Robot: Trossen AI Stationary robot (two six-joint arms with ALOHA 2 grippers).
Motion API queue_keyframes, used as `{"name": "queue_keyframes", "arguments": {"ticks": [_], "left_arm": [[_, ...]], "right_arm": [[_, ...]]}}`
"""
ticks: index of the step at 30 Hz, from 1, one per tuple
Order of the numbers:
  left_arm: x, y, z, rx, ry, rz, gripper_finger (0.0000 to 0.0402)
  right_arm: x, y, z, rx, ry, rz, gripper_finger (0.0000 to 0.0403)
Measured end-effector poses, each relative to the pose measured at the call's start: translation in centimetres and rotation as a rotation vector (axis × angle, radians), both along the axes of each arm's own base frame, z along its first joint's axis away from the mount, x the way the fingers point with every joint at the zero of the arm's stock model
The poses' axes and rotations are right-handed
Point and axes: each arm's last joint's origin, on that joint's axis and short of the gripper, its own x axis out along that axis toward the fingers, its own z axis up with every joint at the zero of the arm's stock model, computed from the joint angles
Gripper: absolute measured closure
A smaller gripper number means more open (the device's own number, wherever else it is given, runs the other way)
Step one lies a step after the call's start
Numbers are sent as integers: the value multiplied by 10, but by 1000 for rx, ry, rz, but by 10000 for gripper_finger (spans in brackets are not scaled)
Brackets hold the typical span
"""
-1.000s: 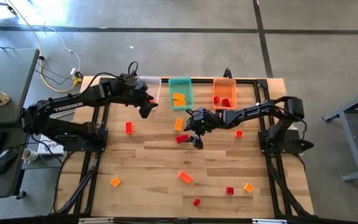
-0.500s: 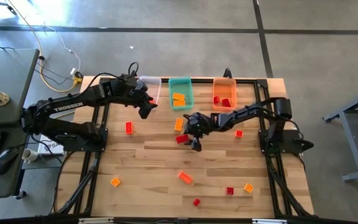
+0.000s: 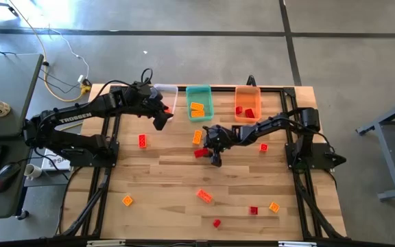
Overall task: Sort & place blocks by color
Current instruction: Put the red game piece into the orange bin
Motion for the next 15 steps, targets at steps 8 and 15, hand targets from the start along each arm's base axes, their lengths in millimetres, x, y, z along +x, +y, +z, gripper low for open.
{"name": "queue_keyframes", "arguments": {"ticks": [8,15], "left_arm": [[0,0,0,1,1,2,183],[0,0,0,1,1,2,183]], "right_arm": [[0,4,1,23,2,3,287],[0,6,1,59,15,-34,287]]}}
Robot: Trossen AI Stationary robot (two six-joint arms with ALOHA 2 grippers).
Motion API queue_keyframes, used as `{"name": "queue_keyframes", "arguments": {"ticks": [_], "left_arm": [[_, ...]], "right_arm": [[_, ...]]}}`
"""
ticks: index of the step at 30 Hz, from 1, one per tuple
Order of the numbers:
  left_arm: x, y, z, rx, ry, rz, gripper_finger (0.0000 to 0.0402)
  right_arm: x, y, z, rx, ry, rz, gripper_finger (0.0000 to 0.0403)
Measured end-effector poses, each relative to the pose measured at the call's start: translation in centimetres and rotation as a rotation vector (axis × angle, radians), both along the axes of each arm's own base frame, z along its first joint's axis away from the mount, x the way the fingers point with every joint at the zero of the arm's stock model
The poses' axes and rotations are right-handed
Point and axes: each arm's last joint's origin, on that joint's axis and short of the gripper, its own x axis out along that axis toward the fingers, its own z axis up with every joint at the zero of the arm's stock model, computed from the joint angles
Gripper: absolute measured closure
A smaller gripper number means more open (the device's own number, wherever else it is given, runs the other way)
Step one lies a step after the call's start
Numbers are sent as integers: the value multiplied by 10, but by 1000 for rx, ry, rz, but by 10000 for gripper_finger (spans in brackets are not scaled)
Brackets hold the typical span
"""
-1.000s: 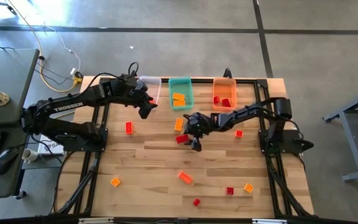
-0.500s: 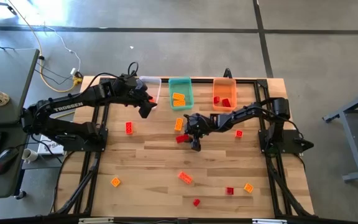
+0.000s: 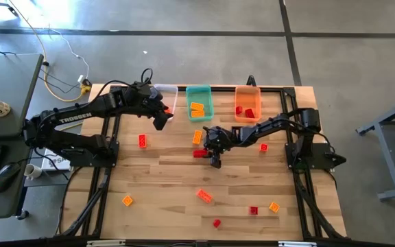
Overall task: Sort & place blocks by color
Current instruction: Put the red game piece into the orange bin
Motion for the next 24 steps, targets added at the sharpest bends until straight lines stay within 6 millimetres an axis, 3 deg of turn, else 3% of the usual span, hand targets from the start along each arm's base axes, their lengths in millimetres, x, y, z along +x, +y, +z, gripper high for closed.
{"name": "queue_keyframes", "arguments": {"ticks": [11,24], "left_arm": [[-5,-1,-5,2,82,40,183],[-9,-3,-10,6,160,16,183]], "right_arm": [[-4,26,9,11,24,-82,287],[-24,24,63,-90,-38,-404,287]]}}
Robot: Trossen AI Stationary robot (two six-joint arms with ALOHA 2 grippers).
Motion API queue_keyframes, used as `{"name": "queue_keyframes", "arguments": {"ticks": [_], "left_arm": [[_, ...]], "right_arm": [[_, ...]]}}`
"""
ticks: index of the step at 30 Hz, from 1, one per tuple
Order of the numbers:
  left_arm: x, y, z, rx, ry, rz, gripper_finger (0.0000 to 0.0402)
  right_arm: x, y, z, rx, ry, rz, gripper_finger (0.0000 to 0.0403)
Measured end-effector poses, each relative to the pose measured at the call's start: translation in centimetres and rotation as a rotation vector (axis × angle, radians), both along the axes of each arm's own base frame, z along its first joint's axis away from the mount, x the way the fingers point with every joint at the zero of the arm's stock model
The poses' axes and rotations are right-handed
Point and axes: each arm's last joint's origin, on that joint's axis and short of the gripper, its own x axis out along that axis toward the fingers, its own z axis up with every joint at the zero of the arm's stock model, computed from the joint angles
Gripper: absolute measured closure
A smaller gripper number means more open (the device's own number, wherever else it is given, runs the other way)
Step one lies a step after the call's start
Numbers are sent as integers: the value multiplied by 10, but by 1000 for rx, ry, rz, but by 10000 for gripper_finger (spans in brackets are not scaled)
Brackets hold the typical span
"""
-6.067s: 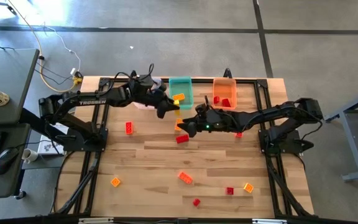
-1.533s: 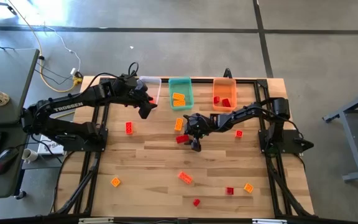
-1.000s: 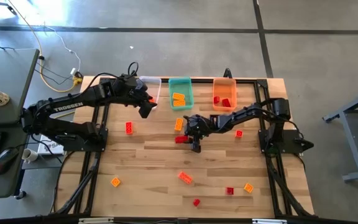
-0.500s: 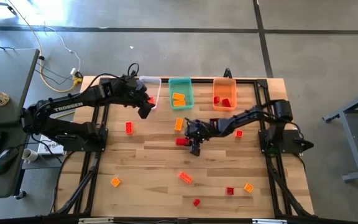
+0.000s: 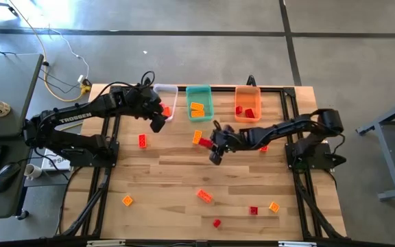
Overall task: Sort & place blocks by color
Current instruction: Put the red game piece into the orange bin
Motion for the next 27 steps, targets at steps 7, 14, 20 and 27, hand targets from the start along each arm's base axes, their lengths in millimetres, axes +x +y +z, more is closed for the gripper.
{"name": "queue_keyframes", "arguments": {"ticks": [7,14,20,27], "left_arm": [[-1,-1,-1,4,27,-19,183],[-2,0,-1,36,46,13,183],[-3,1,-1,43,51,35,183],[-3,2,-1,41,48,79,183]], "right_arm": [[-13,-10,28,-139,-57,-193,287],[-31,-27,48,-235,-80,-411,287],[-55,-49,59,-285,-41,-629,287],[-79,-80,58,-273,85,-764,287]]}}
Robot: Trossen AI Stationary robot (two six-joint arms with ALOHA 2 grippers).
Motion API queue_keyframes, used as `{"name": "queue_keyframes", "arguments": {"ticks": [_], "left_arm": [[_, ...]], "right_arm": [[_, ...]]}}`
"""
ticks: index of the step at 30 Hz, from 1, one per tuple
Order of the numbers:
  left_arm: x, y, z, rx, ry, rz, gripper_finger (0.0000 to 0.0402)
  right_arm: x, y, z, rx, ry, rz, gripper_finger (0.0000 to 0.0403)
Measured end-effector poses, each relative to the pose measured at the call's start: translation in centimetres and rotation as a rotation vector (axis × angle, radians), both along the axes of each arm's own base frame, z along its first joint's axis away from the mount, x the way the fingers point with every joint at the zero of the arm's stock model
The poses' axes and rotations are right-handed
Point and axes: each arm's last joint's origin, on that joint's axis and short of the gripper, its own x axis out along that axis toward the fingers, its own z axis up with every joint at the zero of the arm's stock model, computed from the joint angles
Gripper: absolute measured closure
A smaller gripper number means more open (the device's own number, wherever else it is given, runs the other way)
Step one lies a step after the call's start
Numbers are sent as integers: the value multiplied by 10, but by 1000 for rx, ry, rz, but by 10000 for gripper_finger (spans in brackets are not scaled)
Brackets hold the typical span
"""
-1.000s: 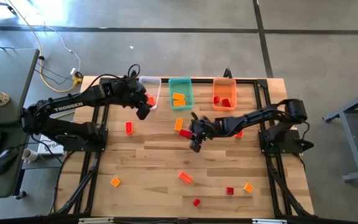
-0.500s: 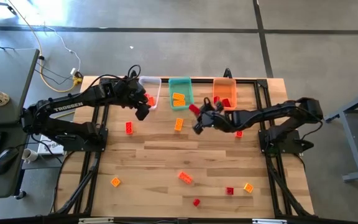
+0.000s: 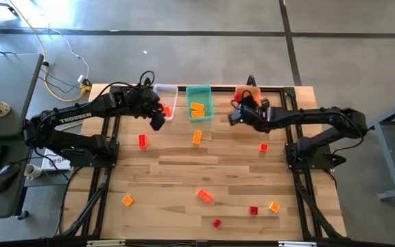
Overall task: Sort & place blocks by color
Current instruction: Put the red game piece into the orange bin
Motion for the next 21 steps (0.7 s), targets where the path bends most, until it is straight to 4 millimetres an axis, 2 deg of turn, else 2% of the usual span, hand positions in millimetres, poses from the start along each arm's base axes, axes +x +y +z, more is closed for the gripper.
{"name": "queue_keyframes", "arguments": {"ticks": [8,21], "left_arm": [[0,1,0,-1,-13,53,183],[1,2,2,28,-18,72,183]], "right_arm": [[-25,-31,-10,173,78,-141,285],[-47,-70,-15,435,20,-111,286]]}}
